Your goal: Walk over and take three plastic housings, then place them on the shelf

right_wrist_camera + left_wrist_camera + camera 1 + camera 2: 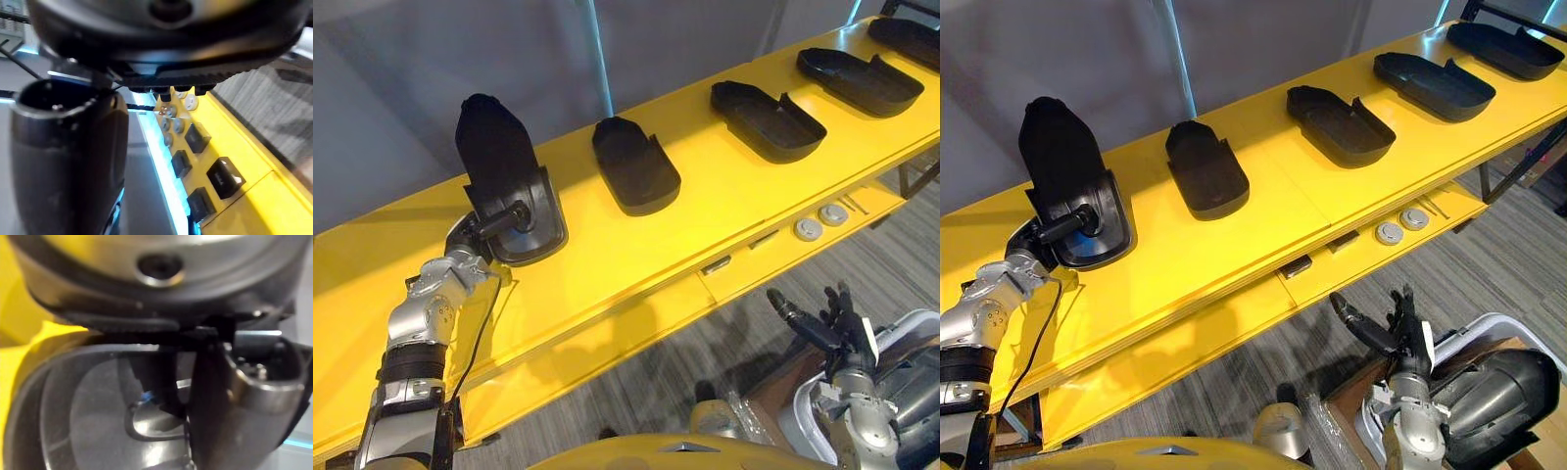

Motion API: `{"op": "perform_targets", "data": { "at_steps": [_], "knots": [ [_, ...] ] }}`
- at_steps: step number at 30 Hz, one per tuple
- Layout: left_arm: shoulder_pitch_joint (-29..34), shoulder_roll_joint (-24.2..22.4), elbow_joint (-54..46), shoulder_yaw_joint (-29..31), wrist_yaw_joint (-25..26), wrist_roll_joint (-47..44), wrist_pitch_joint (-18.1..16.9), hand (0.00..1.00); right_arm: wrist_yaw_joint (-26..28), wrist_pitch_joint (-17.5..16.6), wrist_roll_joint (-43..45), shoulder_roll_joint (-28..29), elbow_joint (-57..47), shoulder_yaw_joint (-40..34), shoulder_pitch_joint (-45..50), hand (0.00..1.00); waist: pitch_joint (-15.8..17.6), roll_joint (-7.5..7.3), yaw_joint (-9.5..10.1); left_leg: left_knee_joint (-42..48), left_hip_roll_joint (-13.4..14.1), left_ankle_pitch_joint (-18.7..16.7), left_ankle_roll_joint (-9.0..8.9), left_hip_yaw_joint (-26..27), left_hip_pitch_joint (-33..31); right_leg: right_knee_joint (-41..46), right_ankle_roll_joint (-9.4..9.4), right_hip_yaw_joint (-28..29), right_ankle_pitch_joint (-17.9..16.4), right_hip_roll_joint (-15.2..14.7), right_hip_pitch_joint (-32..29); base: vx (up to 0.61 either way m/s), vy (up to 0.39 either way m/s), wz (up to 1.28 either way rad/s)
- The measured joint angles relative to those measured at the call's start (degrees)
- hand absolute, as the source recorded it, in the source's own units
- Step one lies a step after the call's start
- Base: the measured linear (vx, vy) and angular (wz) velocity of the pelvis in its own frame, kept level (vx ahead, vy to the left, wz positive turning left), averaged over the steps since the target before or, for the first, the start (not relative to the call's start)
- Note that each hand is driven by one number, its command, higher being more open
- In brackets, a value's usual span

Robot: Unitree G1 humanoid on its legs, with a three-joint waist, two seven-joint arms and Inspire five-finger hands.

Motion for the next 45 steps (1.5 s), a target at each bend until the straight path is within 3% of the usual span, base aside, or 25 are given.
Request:
{"op": "perform_targets", "data": {
  "at_steps": [4, 10, 16, 18, 22, 23, 39, 45],
  "knots": [
    [-1.0, 0.1, -0.4, -0.5, -0.1, -1.7, -0.1, 0.00, 0.3, -0.1, -1.4, 0.4, 6.2, 3.4, 0.8, 1.00, 1.2, -0.44, 0.05, 0.2, 0.0, 0.0, 0.02, -1.5, -0.4, 1.6, -0.09, -1.4, -1.1, -0.3, 0.0, -0.01, -0.013, 0.19],
    [-5.5, 0.7, -3.5, -3.5, -1.4, -2.9, -1.3, 0.00, 0.5, -0.1, 2.4, 0.3, 17.9, 5.1, -4.1, 1.00, 4.8, -1.23, 1.86, 3.1, 0.0, 0.3, 0.21, -5.7, -4.9, 3.5, -0.80, -4.8, -2.0, -0.7, -1.9, -0.02, -0.026, 0.33],
    [-8.6, 1.9, -8.1, -4.9, -1.4, -4.3, -2.6, 0.00, 1.4, -0.8, 6.0, 0.1, 18.4, 6.6, -8.7, 1.00, 8.3, -2.11, 3.49, 4.8, 0.7, 0.9, 0.09, -8.0, -9.3, 5.1, -1.25, -6.7, -2.3, -0.6, -4.9, -0.04, -0.033, 0.20],
    [-9.4, 2.2, -8.4, -5.8, -1.5, -4.3, -2.7, 0.00, 1.4, -0.8, 6.0, 0.0, 18.4, 7.8, -8.8, 1.00, 8.8, -2.37, 4.46, 4.9, 0.9, 1.0, -0.02, -8.4, -9.7, 5.3, -1.46, -7.0, -2.4, -0.5, -5.3, -0.03, -0.025, 0.09],
    [-9.4, 2.4, -8.9, -6.2, -1.5, -4.3, -2.6, 0.00, 1.4, -0.8, 6.0, -0.1, 18.4, 9.2, -8.8, 1.00, 9.0, -2.48, 4.53, 4.8, 0.8, 1.2, -0.02, -8.7, -9.7, 5.6, -1.66, -7.3, -2.6, -0.5, -5.3, 0.00, -0.006, 0.04],
    [-9.4, 2.4, -8.9, -6.2, -1.5, -4.3, -2.5, 1.00, 1.4, -0.9, 6.0, -0.1, 18.4, 9.5, -8.7, 1.00, 9.0, -2.48, 4.54, 4.8, 0.8, 1.2, -0.01, -8.7, -9.7, 5.7, -1.67, -7.3, -2.6, -0.5, -5.3, 0.00, 0.000, 0.00],
    [-8.8, 3.2, -6.3, -5.1, -4.0, -4.1, 1.0, 1.00, 1.3, -1.9, 5.9, 0.2, 19.7, 9.8, -7.3, 1.00, 8.8, -2.29, 4.26, 2.6, 0.9, 1.8, -0.15, -7.6, -5.2, 4.5, -1.52, -6.9, -2.5, -0.1, -1.8, 0.00, 0.002, -0.03],
    [-8.1, 2.9, -2.9, -5.1, -3.2, -3.9, 1.7, 1.00, 0.2, -1.9, 5.4, 0.7, 22.3, 11.8, -6.2, 1.00, 6.7, -0.89, 4.21, 1.2, 0.9, 1.9, -0.29, -7.3, -3.4, 2.6, -0.96, -7.5, -2.1, 0.1, 0.1, 0.01, 0.001, -0.02]
  ]
}}
